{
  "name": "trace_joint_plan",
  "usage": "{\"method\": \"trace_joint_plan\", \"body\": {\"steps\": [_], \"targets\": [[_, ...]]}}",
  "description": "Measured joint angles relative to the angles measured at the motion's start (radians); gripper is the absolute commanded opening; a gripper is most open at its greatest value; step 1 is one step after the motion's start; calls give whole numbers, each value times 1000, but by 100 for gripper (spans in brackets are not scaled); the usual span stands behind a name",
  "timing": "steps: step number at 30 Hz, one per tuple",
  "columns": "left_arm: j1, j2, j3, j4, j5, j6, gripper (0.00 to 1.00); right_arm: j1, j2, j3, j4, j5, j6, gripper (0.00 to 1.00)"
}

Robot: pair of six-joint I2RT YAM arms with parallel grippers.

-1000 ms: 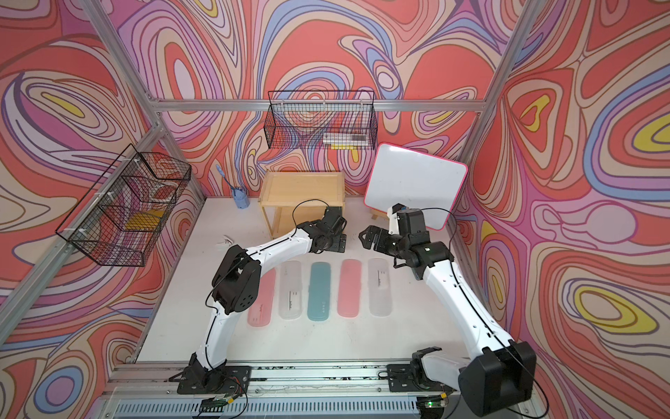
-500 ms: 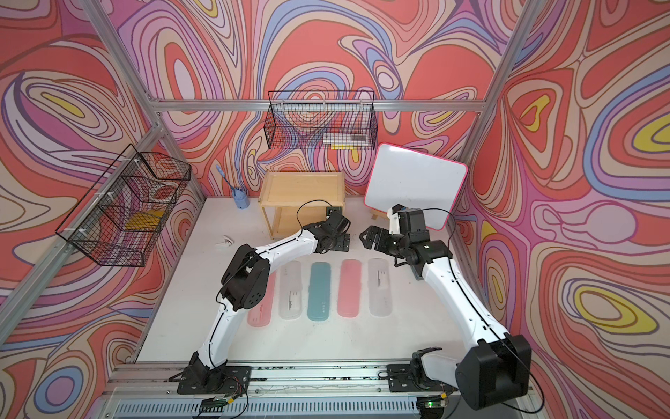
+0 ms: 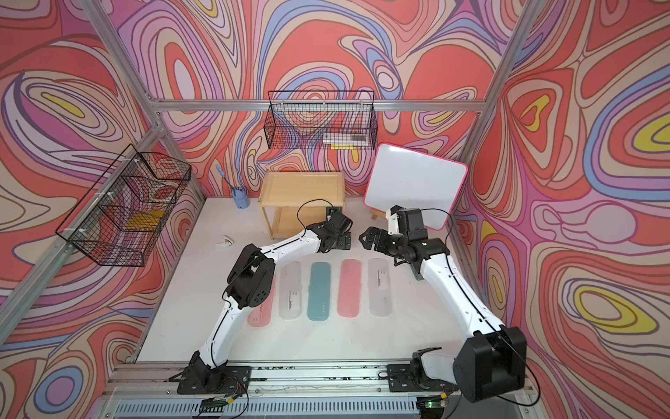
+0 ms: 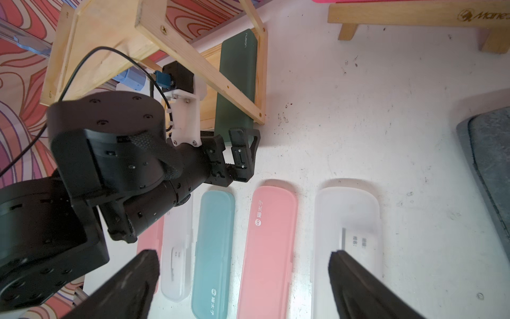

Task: Remove the pencil cases from the shelf
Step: Pick up the pencil case from the shelf.

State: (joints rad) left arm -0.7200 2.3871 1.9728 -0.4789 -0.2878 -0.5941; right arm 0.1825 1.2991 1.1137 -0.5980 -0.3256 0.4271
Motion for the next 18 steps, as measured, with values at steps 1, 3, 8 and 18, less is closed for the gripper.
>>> {"method": "trace_joint_plan", "body": {"steps": [1, 3, 8, 18], "targets": [[1, 2, 0, 0, -1, -2, 92, 0, 3, 0, 0, -1, 0, 98], [2, 4, 0, 0, -2, -6, 90, 0, 6, 0, 0, -3, 0, 98], [2, 5, 0, 0, -5, -10, 81, -5, 19, 20, -4, -5, -5, 98], [2, 2, -15, 16, -18, -15, 67, -6, 32, 37, -10, -7, -14, 98]]}}
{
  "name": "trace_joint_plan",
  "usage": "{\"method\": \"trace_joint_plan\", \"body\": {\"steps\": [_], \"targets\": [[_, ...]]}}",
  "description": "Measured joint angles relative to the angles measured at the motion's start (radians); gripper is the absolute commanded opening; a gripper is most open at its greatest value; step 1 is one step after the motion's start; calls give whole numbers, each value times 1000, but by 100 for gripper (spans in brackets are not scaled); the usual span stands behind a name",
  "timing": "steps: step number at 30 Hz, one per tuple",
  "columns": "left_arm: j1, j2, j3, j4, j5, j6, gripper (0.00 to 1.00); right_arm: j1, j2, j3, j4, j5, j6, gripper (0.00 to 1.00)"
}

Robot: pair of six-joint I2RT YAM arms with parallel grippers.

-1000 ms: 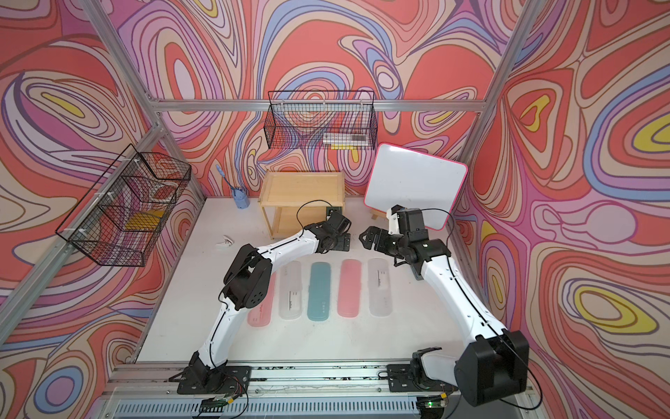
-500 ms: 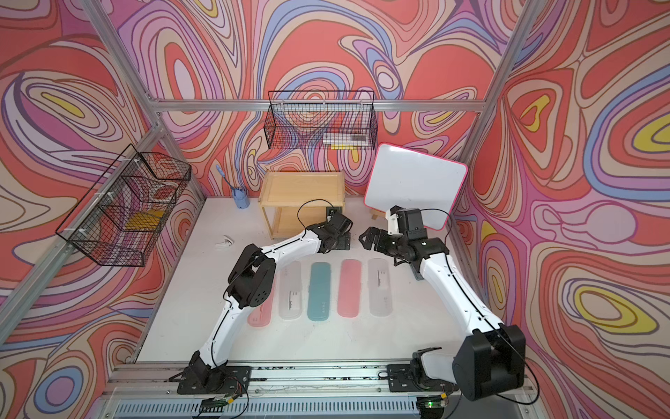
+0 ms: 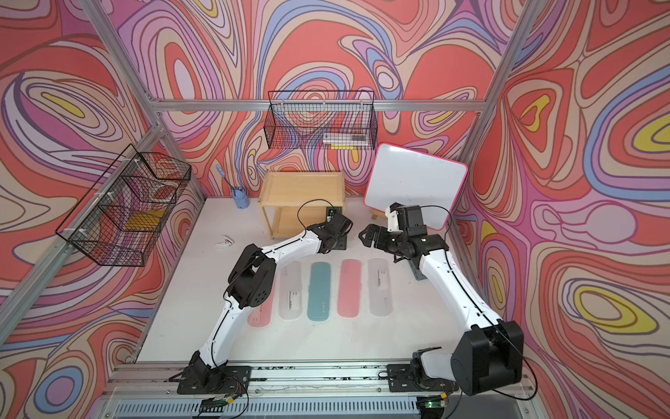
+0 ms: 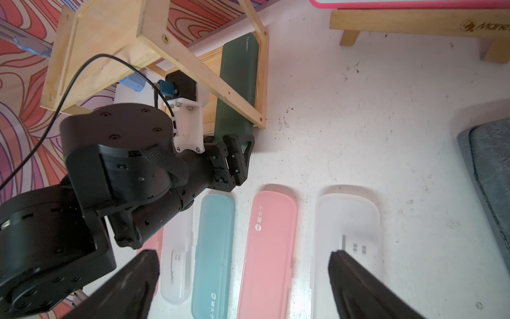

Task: Remove the pencil cases from the shelf
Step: Pick up the pencil case from the shelf.

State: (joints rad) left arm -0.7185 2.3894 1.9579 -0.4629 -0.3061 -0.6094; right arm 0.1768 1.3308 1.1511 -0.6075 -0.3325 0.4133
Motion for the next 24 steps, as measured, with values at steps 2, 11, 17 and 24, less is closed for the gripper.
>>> {"method": "trace_joint_plan", "body": {"steps": [2, 11, 17, 24], "targets": [[0, -13, -31, 25, -5, 0, 65, 0, 0, 0, -1, 0, -2, 98], [0, -124, -230, 103, -15, -2, 63, 0, -11, 0, -14, 1, -2, 98], [-2, -228, -376, 121, -2, -12, 59, -1, -32, -2, -14, -5, 0, 98], [-10, -382, -534, 120, 40, -13, 56, -1, -48, -26, -8, -29, 26, 98]]}}
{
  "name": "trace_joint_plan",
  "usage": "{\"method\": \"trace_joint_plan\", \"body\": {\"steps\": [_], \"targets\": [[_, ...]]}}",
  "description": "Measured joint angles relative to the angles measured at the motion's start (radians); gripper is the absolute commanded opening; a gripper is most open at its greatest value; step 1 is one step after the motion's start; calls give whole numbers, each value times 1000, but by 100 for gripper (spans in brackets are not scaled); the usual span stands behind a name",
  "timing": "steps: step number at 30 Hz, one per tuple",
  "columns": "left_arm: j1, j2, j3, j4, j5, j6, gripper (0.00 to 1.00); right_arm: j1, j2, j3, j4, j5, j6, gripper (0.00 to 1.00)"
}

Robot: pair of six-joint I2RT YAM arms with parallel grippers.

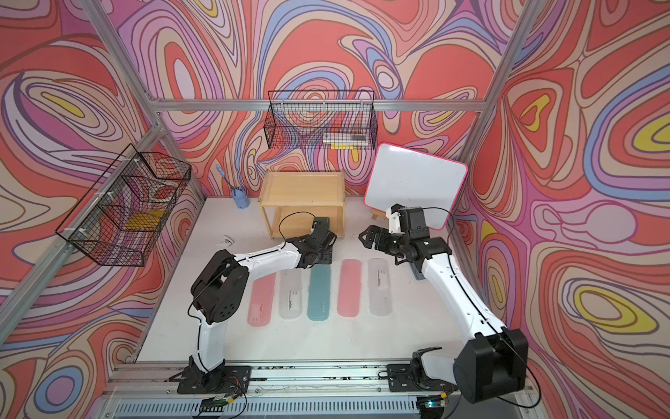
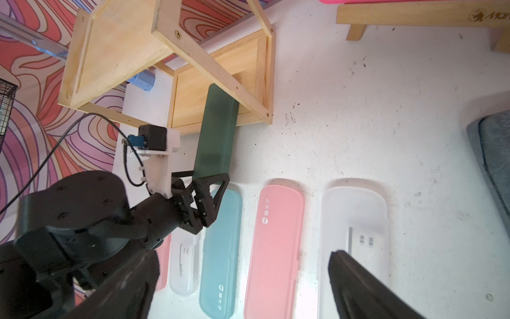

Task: Remove the pencil cases from the shelf
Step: Pick up the pencil case from the shelf.

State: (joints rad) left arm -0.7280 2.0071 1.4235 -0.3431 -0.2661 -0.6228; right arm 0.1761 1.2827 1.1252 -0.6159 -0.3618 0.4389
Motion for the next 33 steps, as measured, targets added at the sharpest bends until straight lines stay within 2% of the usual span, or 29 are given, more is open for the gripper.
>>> {"method": "trace_joint_plan", "body": {"steps": [12, 18, 22, 27, 33], "targets": [[-31, -237, -140, -16, -1, -2, 53, 0, -23, -33, 26, -74, 34, 98], [-62, -376, -263, -17, -14, -8, 50, -1, -20, -119, 141, -265, 108, 98], [-88, -505, -359, -25, -26, -26, 51, -1, -5, -184, 301, -409, 195, 98], [-159, -686, -457, -35, -56, -61, 51, 8, 34, -280, 483, -512, 304, 98], [-287, -793, -505, -80, -121, -117, 52, 101, 76, -232, 505, -491, 325, 98]]}}
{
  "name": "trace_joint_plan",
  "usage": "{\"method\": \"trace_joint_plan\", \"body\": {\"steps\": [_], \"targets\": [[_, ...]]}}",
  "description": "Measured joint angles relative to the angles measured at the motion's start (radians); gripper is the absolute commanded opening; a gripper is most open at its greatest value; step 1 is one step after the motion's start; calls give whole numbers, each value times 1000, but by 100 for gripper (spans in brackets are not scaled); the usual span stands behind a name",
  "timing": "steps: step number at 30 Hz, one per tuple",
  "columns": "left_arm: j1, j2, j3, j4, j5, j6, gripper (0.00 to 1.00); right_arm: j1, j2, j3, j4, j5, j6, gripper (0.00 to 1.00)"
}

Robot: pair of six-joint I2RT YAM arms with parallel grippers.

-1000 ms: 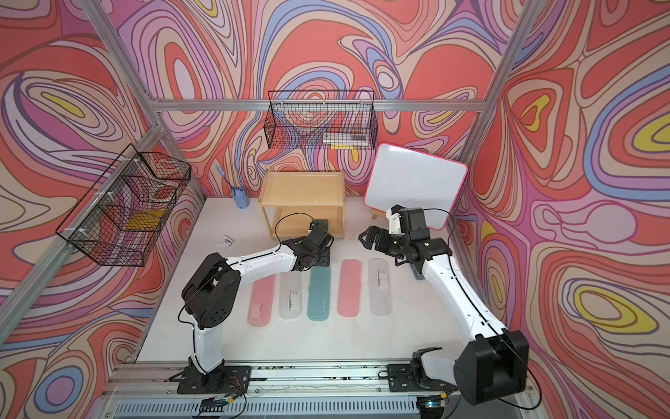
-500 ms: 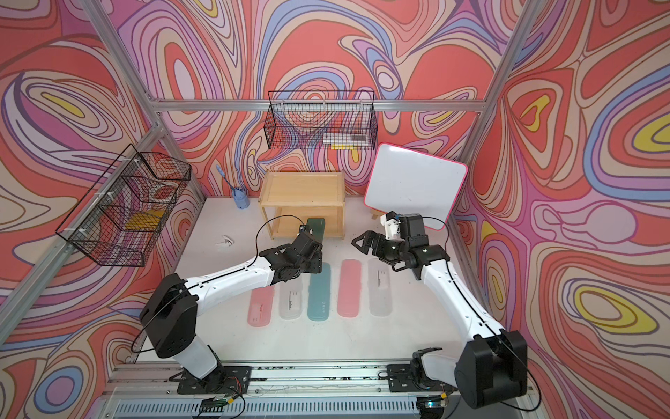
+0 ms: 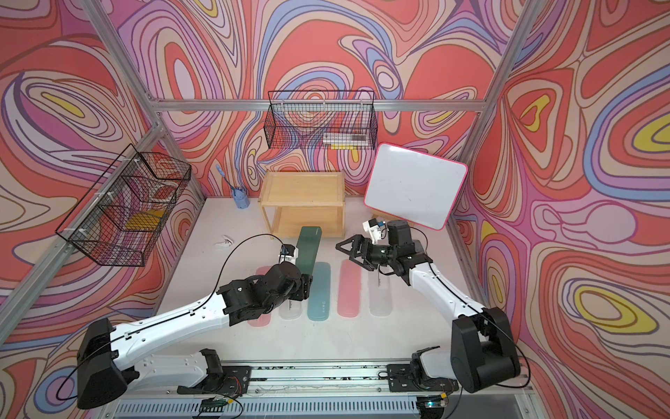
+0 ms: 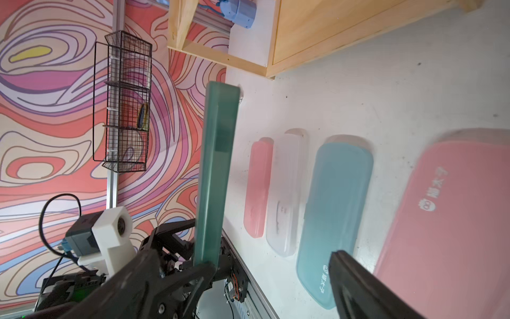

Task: Remove the pencil cases from the shelf
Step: Pick up the pencil case from the shelf, then place the pencil case at the center of the board.

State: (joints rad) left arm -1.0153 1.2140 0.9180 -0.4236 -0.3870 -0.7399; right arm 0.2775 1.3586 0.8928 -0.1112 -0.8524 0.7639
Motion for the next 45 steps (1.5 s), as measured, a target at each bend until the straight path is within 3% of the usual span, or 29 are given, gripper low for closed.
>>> {"method": "trace_joint_plan", "body": {"steps": [8, 15, 22, 27, 31, 36, 45], "targets": [[-153, 2, -23, -52, -89, -89, 52, 108, 109, 141, -10, 85, -11, 98], [-193, -5, -23, -112, -159, -151, 53, 121, 153, 138, -63, 162, -20, 98], [-195, -68, -17, -469, -274, -367, 51, 122, 96, 140, -142, 227, -63, 98], [-187, -205, -65, -710, -280, -566, 51, 122, 54, 154, -204, 256, -110, 98], [-146, -338, -144, -835, -274, -678, 51, 122, 57, 161, -229, 254, -142, 98], [-25, -441, -196, -874, -244, -700, 51, 122, 133, 221, -261, 227, -184, 98], [237, -441, -279, -721, -52, -532, 55, 122, 307, 335, -262, 162, -224, 98]]}}
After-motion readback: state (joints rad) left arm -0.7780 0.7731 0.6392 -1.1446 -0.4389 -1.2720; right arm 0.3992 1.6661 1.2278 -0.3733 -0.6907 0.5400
